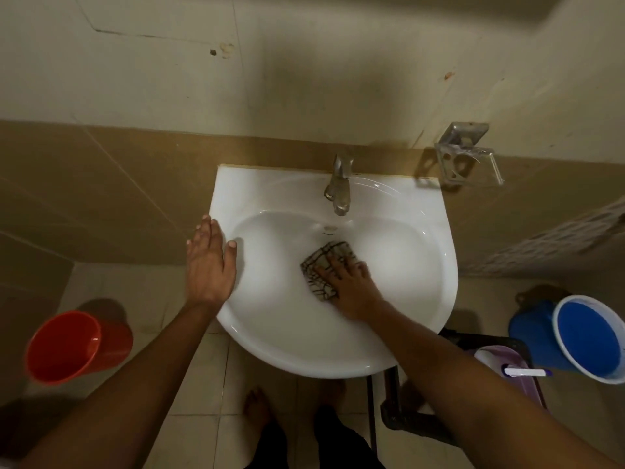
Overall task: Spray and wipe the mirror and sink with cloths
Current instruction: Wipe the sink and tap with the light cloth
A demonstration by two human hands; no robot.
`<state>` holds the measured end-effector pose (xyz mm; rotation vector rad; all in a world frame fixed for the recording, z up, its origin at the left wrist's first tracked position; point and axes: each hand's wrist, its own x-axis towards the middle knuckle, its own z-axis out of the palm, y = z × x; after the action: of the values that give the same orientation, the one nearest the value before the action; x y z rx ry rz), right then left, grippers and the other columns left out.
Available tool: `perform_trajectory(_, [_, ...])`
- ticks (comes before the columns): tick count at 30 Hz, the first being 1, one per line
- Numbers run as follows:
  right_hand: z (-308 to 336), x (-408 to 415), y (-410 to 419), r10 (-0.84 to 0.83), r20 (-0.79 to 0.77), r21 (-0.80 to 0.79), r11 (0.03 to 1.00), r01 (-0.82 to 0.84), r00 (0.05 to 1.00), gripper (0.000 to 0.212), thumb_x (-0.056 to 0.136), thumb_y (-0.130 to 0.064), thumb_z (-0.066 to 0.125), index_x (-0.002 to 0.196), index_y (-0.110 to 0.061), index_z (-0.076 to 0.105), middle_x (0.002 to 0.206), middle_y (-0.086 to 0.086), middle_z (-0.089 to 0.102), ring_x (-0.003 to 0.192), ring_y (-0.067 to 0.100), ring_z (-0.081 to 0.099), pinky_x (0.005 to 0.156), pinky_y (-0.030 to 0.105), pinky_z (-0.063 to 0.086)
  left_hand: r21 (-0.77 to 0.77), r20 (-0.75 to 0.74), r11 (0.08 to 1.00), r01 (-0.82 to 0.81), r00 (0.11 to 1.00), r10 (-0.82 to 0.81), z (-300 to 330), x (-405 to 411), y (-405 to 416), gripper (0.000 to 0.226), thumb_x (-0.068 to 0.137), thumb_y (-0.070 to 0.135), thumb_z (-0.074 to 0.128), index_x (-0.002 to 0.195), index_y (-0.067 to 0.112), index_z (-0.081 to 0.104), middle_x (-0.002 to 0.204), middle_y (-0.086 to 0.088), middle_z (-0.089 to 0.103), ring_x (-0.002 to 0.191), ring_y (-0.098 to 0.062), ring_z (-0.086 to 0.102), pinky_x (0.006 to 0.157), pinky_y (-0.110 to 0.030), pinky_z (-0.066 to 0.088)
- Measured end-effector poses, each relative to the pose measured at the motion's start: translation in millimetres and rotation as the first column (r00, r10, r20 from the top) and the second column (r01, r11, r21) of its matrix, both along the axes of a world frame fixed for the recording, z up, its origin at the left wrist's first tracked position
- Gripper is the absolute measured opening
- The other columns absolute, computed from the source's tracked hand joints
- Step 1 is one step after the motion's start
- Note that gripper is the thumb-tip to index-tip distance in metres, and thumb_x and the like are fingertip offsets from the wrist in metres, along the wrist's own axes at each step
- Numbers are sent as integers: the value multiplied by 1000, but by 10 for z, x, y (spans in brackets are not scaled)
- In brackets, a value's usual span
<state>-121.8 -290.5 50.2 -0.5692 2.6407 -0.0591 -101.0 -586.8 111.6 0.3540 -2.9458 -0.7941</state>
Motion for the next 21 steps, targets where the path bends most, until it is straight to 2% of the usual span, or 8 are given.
perform_trajectory(3, [46, 85, 233, -85, -22, 82, 993, 87, 996, 66, 94, -51, 32, 157, -39, 15, 167, 5, 5, 152, 40, 0, 118, 55, 7, -24, 2, 1000, -2, 1000, 2, 1, 3, 8, 64, 103, 43, 20, 155, 5, 18, 165, -12, 13, 152, -25, 10, 124, -45, 9])
perform_trajectory(7, [232, 438, 152, -194, 34, 137, 973, 188, 980, 73, 96, -46, 44, 158, -34, 8, 166, 11, 6, 149, 45, 10, 116, 57, 19, -33, 11, 999, 0, 1000, 1, 13, 2, 15, 62, 104, 39, 23, 155, 4, 18, 164, -13, 13, 152, -27, 11, 124, -45, 9])
perform_trajectory(10, [437, 605, -176, -274, 149, 167, 954, 249, 950, 69, 95, -41, 49, 156, -31, 18, 162, 14, 17, 144, 48, 19, 111, 57, 28, -39, 15, 999, 4, 1000, -4, 13, 8, 13, 63, 103, 40, 22, 155, 3, 18, 164, -13, 13, 152, -27, 11, 124, -45, 8])
perform_trajectory(12, [568, 708, -433, -294, 174, 110, 954, 278, 940, 59, 94, -35, 49, 150, -27, 33, 152, 15, 34, 136, 47, 33, 107, 55, 36, -31, 17, 999, 11, 1000, -11, 24, 9, 13, 62, 104, 38, 23, 155, 3, 17, 164, -14, 13, 152, -28, 11, 124, -45, 7])
perform_trajectory(14, [687, 805, -667, -306, 193, -17, 949, 315, 932, 48, 94, -30, 48, 141, -22, 46, 141, 12, 48, 127, 41, 45, 104, 49, 41, -14, 28, 1000, 14, 1000, -14, 36, 8, 5, 61, 105, 36, 27, 155, 2, 16, 164, -15, 12, 152, -29, 10, 124, -45, 6])
perform_trajectory(18, [979, 854, -1022, -253, 321, -200, 924, 327, 913, 41, 95, -33, 53, 134, -20, 53, 126, 8, 61, 115, 32, 58, 96, 40, 46, 23, 56, 1000, 20, 998, -21, 73, 6, 20, 64, 105, 35, 33, 153, -4, 16, 162, -21, 13, 151, -33, 10, 123, -51, 7])
perform_trajectory(20, [1177, 772, -1076, -272, 505, -298, 836, 461, 819, 38, 97, -34, 54, 132, -18, 56, 127, 7, 63, 115, 28, 60, 94, 36, 46, 71, 72, 997, 12, 997, -17, 140, -11, 73, 64, 105, 35, 33, 152, -6, 16, 162, -23, 12, 151, -34, 9, 123, -51, 6])
perform_trajectory(21, [1281, 733, -1068, -295, 627, -333, 735, 590, 721, 37, 98, -32, 55, 132, -17, 57, 127, 6, 64, 113, 25, 60, 94, 35, 47, 102, 71, 995, 11, 997, -18, 189, -23, 96, 64, 106, 36, 32, 152, -5, 16, 163, -22, 11, 152, -32, 8, 123, -48, 3])
